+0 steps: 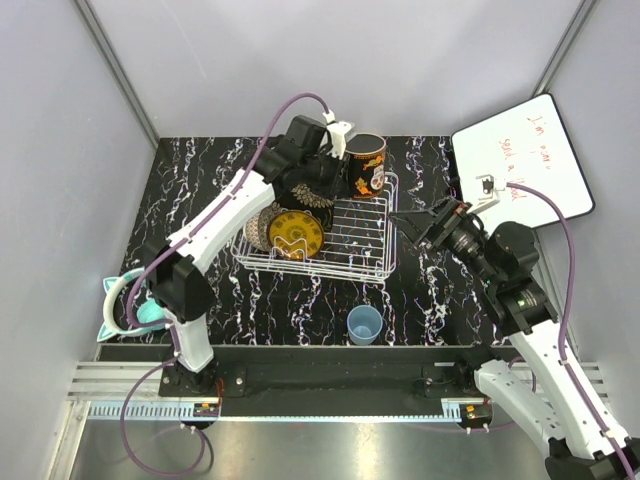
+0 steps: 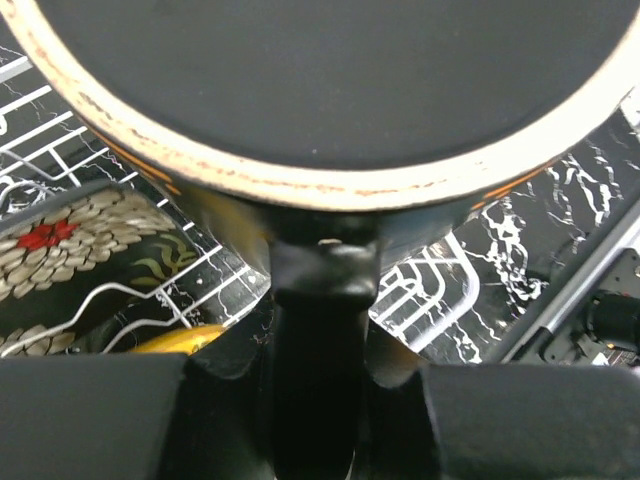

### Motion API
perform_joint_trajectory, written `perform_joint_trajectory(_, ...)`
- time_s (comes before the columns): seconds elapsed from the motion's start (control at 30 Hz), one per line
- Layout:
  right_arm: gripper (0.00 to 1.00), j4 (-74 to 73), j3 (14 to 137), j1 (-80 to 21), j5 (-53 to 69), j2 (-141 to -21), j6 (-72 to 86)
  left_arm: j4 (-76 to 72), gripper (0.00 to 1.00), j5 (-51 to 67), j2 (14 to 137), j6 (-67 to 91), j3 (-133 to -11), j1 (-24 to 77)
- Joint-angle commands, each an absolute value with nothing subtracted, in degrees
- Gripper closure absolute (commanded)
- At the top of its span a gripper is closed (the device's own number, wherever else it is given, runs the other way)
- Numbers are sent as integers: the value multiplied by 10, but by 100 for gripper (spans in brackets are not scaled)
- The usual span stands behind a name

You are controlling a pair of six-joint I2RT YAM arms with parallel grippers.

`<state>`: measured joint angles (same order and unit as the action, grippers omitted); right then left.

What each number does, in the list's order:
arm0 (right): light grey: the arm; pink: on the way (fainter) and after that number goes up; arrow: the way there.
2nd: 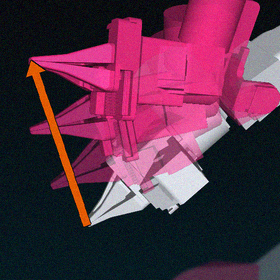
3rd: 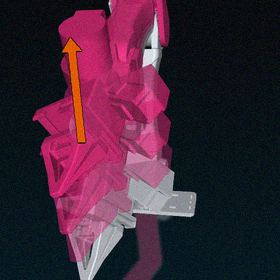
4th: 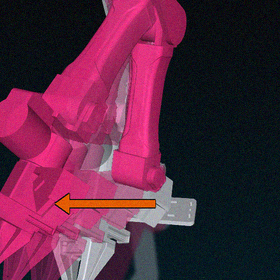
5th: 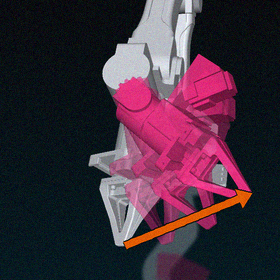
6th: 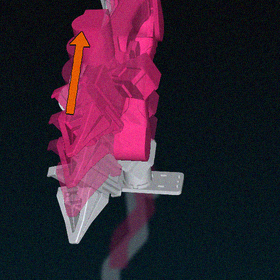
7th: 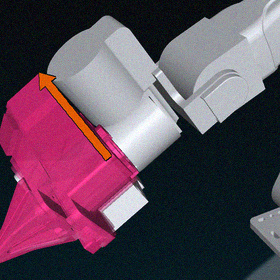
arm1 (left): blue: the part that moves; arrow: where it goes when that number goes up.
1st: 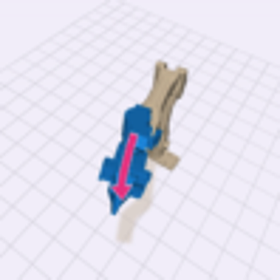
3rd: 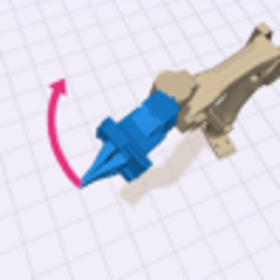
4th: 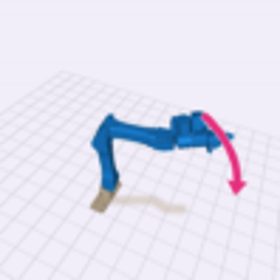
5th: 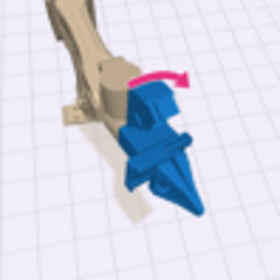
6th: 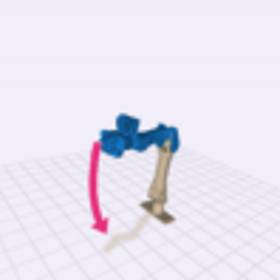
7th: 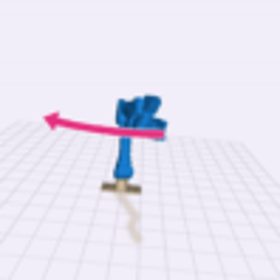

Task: Load the mixed dishes into the dish rack

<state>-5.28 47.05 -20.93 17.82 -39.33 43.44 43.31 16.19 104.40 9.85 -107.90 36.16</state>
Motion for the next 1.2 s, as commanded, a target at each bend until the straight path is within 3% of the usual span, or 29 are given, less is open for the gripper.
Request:
perform_joint_trajectory(0.0, 0, -76, 478, -207, 136, -371, 418, 305, 100, 171, 1055, 89, -1143, 365)
perform_joint_trajectory(0.3, 0, -114, 492, -207, 105, -376, 413, 272, 100, 156, 1114, 96, -1143, 369)
perform_joint_trajectory(1.17, 0, -204, 514, -207, 86, -332, 393, 109, 100, 1, 1163, 35, -982, 410)
